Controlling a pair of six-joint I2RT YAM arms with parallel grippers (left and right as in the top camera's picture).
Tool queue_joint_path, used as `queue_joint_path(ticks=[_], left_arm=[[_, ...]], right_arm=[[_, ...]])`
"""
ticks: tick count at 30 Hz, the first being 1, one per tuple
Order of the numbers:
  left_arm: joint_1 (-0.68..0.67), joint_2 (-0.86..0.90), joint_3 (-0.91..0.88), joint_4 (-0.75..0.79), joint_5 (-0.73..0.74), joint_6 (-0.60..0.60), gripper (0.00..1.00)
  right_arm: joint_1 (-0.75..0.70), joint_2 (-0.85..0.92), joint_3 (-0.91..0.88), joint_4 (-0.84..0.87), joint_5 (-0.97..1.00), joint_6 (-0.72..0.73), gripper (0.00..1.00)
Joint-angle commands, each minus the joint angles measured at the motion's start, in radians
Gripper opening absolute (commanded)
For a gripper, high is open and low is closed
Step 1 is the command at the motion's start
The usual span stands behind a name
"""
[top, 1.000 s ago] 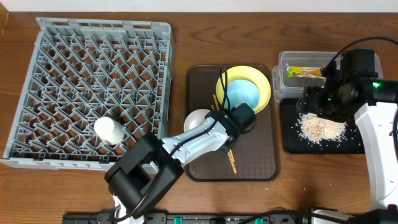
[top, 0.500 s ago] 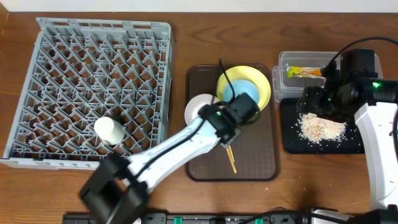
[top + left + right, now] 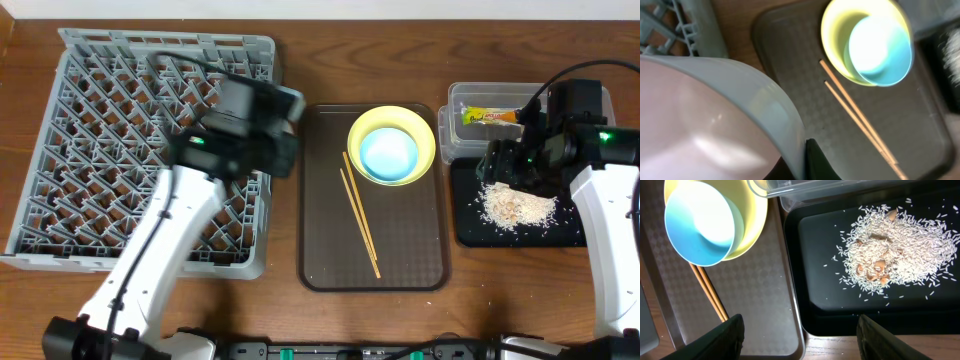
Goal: Sort waste into correct bins and load items into the dishwasher
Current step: 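Carry the white bowl left and place it in the dish rack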
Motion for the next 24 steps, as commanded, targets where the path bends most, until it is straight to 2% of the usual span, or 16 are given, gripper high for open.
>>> queue_joint_path(ticks=[1,5,6,10,20,24], left_arm=[[0.166,0.001,0.025,-0.002,0.381,0.046,0.08],[0.322,0.029,0.025,-0.002,0.597,0.048,0.08],[0.401,0.059,0.023,-0.003,0.721,0.047,0.08],[0.486,0.116,0.016,-0.003,0.864,0.047,0.08],[0.608,0.289,0.013,-0.003,1.067,0.047,0.08],[0.640,0.356,0.009,-0.016,1.080,0.043,0.07]], right_arm=[[-0.009,-0.013,0.007,-0.004,0.009,0.010,0.70],[-0.009,-0.013,0.007,-0.004,0.009,0.010,0.70],[-0.009,-0.013,0.007,-0.004,0.009,0.010,0.70],[-0.009,-0.013,0.007,-0.005,0.009,0.010,0.70],[-0.009,-0.013,0.007,-0.004,0.009,0.010,0.70],[-0.009,-0.013,0.007,-0.005,0.009,0.010,0.70]])
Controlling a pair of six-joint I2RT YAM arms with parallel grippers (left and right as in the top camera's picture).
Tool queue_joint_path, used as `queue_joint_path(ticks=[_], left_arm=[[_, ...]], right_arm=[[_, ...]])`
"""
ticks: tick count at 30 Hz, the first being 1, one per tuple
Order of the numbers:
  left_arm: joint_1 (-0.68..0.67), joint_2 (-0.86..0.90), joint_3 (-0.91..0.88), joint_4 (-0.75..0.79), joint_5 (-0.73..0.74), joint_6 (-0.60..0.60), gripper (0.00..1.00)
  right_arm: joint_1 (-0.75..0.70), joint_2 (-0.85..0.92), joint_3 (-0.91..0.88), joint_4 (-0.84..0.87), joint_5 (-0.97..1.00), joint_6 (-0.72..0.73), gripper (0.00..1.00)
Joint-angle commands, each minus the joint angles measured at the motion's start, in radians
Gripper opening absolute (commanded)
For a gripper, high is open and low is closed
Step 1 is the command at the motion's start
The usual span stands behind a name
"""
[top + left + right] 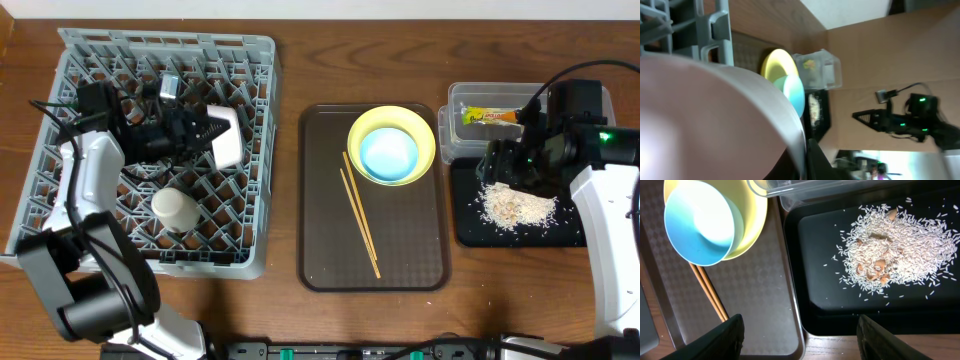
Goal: Sort waste into correct bins and load items into the dishwasher
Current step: 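Carry the white bowl left and place it in the dish rack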
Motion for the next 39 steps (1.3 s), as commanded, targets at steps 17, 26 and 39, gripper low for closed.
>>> queue_joint_path(ticks=[17,26,39], left_arm=[[0.161,0.056,0.002,-0.146,-0.286,0.014,0.17],[0.204,0.048,0.002,-0.221,-0.390,0.014,0.62],[0.176,-0.223,0.015,-0.161,-0.486,-0.022,0.87]], right_arm=[[-0.009,-0.013,0.007,-0.006,0.009,0.010,0.70],[-0.009,-0.013,0.007,-0.007,0.009,0.010,0.70],[-0.011,-0.013,0.007,-0.015,0.058,0.018,0.69]])
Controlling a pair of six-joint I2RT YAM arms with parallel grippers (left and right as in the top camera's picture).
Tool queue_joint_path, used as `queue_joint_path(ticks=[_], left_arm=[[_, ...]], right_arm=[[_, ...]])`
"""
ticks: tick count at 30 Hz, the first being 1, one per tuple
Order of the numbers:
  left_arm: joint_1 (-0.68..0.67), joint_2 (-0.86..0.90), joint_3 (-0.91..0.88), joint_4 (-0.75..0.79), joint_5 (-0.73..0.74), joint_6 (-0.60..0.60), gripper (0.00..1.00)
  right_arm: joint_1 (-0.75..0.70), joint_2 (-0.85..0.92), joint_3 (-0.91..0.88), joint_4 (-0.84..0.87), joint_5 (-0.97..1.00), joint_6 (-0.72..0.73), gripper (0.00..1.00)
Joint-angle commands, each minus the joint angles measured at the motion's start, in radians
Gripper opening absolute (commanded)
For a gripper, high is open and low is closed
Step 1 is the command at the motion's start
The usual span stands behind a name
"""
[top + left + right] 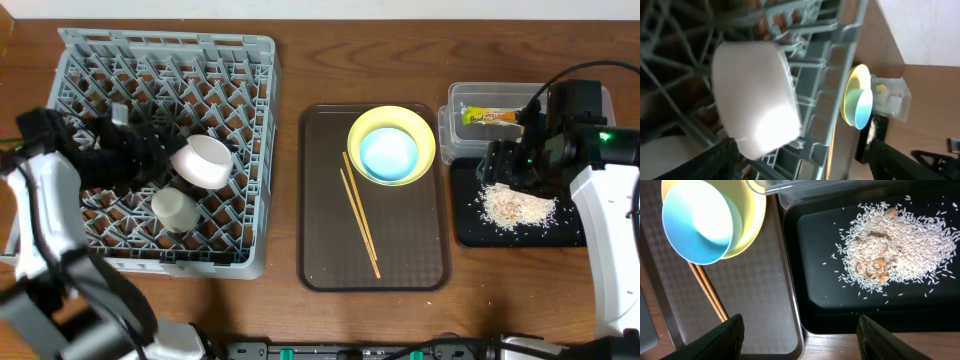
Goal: Sort waste into correct bins and load items into the dishwasher
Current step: 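Carry the white bowl left and place it in the dish rack, then reach the left gripper to the light-blue bowl and grasp its rim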
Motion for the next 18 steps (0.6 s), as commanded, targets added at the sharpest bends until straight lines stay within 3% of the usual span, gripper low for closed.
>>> queue_joint_path(ticks=[1,4,9,18], left_arm=[[-0.042,-0.123,0.011,0.019,-0.094,-0.023,0.87],[-0.127,-0.206,0.011,0.051,-0.180,-0.060,0.88],[-0.361,-0.290,0.011,0.132,-0.355,-0.169,0.92],[-0.832,-0.228,0.021,0.323,-0.689,-0.230,0.93]], right_arm=[[-0.011,-0.013,0.007,-0.012,0.102,0.054,0.70],[-0.011,-0.013,0.007,-0.023,0.212,0.127,0.72],[-0.011,-0.013,0.007,-0.023,0.211,0.114,0.74],[-0.029,-0.013,0.007,-0.039,0.211,0.104,0.77]])
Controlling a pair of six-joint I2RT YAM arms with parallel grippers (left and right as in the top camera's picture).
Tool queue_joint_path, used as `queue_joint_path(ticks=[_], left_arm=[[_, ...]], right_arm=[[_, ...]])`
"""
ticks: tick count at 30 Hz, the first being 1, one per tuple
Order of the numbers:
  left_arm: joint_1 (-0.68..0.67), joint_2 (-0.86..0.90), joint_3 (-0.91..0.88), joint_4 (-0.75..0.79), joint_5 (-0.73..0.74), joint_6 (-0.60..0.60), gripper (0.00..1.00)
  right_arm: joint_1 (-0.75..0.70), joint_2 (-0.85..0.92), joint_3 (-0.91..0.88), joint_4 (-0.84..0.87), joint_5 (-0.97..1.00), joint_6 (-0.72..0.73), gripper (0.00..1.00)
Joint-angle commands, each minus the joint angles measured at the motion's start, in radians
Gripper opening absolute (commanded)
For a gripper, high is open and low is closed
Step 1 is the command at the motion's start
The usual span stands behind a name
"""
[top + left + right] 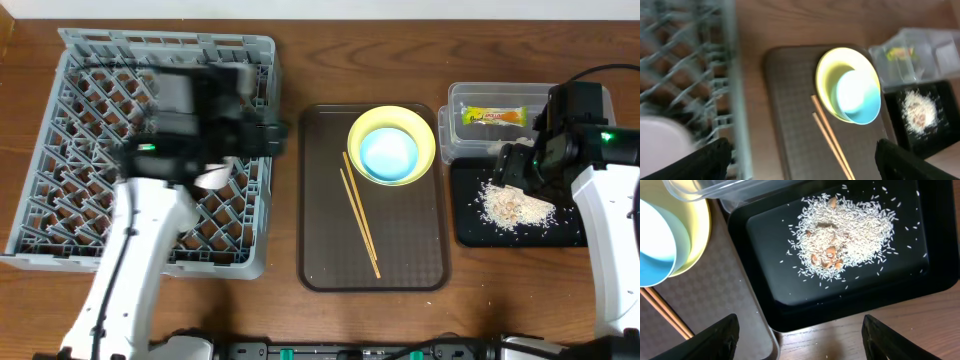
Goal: Sort waste into correct bins and load items into the dishwasher
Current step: 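Reach the left gripper to the light-blue bowl and grasp its rim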
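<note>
My left gripper [802, 167] is open and empty above the right rim of the grey dish rack [60, 200], facing the brown tray [400, 250]. A white cup [212, 177] lies in the rack, partly under my arm. On the tray a blue bowl [388, 152] sits inside a yellow bowl [425, 135], with two chopsticks [360, 220] beside them. My right gripper [807, 342] is open and empty over the front edge of the black tray [765, 315], which holds a heap of rice [842, 227].
A clear container [465, 100] with a food wrapper [493, 116] stands behind the black tray. The left arm covers the rack's right middle. Bare wooden table [290, 60] lies between rack, brown tray and black tray.
My left gripper has moved from inside the rack to its right rim and now looks over the brown tray. My right gripper has shifted to the right, over the black tray.
My left gripper held a white cup by the rack's right edge, then held it over the rack's middle. Then it was open with the cup lying in the rack beside another cup. Now it is empty at the rack's right rim; the right gripper stayed open throughout.
</note>
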Motion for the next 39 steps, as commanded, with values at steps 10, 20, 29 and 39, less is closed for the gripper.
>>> queue_joint_path(ticks=[10,20,29,39], left_arm=[[-0.425,0.304,0.019,0.353,-0.247,0.134,0.93],[-0.549,0.533,0.019,0.512,-0.247,0.157,0.93],[-0.552,0.632,0.019,0.460,-0.377,0.157,0.74],[-0.552,0.632,0.019,0.423,-0.470,0.156,0.39]], right_arm=[[-0.028,-0.013,0.007,-0.014,0.017,0.010,0.77],[-0.028,-0.013,0.007,-0.024,0.017,0.009,0.78],[-0.028,-0.013,0.007,-0.027,0.017,0.009,0.78],[-0.028,-0.013,0.007,-0.027,0.013,0.010,0.77]])
